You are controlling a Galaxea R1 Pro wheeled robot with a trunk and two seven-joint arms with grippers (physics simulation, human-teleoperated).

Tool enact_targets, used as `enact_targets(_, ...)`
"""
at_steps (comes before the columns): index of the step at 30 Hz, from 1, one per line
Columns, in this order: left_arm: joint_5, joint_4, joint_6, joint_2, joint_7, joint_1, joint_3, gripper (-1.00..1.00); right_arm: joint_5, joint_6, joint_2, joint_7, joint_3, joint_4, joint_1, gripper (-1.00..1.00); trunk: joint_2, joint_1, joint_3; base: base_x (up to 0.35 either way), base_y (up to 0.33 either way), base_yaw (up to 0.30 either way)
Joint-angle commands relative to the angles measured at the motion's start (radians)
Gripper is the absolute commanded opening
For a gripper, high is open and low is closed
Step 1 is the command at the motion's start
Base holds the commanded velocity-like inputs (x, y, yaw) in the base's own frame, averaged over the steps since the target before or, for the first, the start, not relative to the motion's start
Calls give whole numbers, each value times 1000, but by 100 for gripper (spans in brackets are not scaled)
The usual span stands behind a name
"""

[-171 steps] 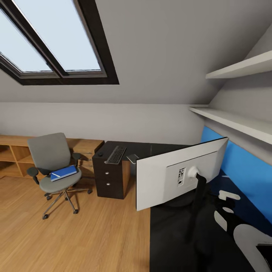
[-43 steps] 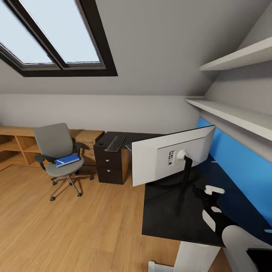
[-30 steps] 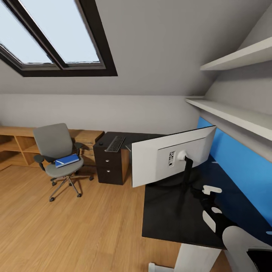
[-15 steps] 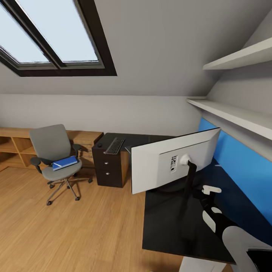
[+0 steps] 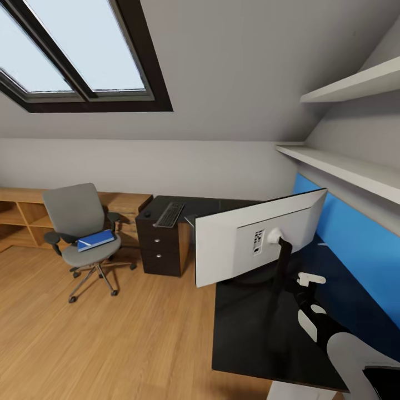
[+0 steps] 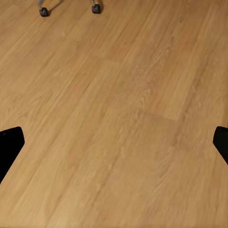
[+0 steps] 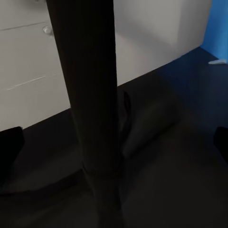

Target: In the bedroom, organize the workspace by keeping the computer under the desk, ensuring the monitor is on the desk, placing the keyboard on the desk next to the monitor, placing the mouse on the desk next to the keyboard, moving the folder from the swivel chair onto the desk next to the mouse, stacking the notebook on top of the folder with the pen on top of the notebook, and positioning the swivel chair next to the desk.

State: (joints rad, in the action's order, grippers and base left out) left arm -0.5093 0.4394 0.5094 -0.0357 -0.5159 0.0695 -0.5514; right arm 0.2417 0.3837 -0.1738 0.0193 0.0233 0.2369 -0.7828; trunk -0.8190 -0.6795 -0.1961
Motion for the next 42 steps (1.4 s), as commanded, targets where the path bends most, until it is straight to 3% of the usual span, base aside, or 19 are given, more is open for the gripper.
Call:
enact_targets(1,-6,1,3,-1,-7,1,-9,100,3,3,0,2,3,-1,-1,100,-1,0,-1,205,4,0)
enact_targets(12,-6,1,3,-1,-7,1,-9,100,-1,3,0,2,4,-1,0,100,-1,0,-1,58,1,0)
enact_targets(19,-6,0,3,-1,-7,1,-9,100,-59,3,-1,5,3,-3,0,100,-1,0,-1,0,0,0)
enact_targets(25,-6,-1,3,-1,-7,1,-9,100,-77,3,-1,5,3,-4,0,100,-1,0,-1,0,0,0)
enact_targets(42,-6,0,3,-1,-7,1,-10,100,-80,15,-3,5,5,-20,0,100,-1,0,-1,84,0,0)
